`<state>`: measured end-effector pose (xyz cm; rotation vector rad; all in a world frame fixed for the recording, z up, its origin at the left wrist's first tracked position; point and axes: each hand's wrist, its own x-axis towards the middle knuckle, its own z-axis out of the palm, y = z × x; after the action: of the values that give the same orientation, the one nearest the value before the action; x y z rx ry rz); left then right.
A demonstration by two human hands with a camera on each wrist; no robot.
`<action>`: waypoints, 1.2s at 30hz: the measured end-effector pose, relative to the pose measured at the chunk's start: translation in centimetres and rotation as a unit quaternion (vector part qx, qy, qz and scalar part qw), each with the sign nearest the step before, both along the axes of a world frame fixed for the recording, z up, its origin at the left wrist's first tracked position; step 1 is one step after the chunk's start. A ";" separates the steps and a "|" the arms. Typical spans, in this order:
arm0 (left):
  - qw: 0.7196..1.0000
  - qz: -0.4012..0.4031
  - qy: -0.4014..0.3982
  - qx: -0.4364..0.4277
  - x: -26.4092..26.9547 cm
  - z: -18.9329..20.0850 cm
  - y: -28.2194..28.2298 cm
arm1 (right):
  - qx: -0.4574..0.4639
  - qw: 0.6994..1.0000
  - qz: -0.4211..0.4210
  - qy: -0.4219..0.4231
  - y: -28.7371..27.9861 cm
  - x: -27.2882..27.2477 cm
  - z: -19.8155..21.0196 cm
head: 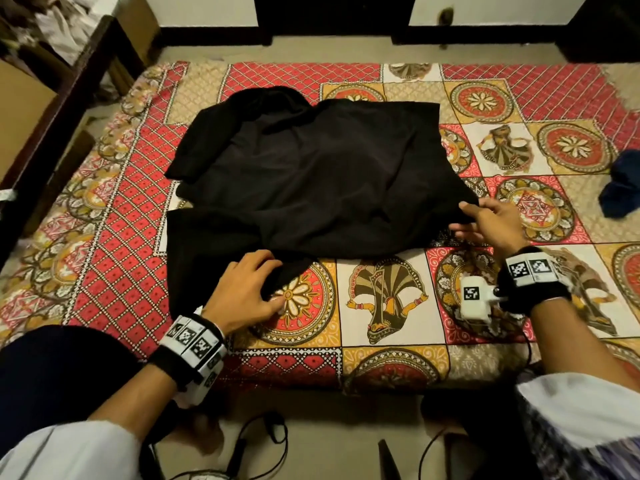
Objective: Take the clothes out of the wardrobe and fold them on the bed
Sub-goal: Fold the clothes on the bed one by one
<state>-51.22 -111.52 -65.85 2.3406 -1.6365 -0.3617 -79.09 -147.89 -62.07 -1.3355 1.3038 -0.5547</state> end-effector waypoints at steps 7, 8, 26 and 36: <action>0.997 0.043 0.042 0.041 2.2 1.8 -0.9 | 0.022 0.999 0.004 0.023 0.1 -0.6 0.1; 0.992 0.036 0.106 0.057 2.9 3.2 -0.7 | 0.014 1.000 -0.013 0.021 0.0 -0.6 0.2; 0.957 0.263 0.112 0.058 11.6 2.3 1.5 | 0.000 0.970 -0.014 0.244 -0.4 -2.6 -1.6; 0.820 0.470 0.324 -0.043 11.1 1.8 1.6 | -0.032 0.975 -0.005 0.221 0.7 -2.9 -1.8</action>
<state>-40.13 -109.93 -64.03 2.2436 -0.1179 -0.7069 -82.00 -147.15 -63.84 -1.5634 1.6632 -0.3139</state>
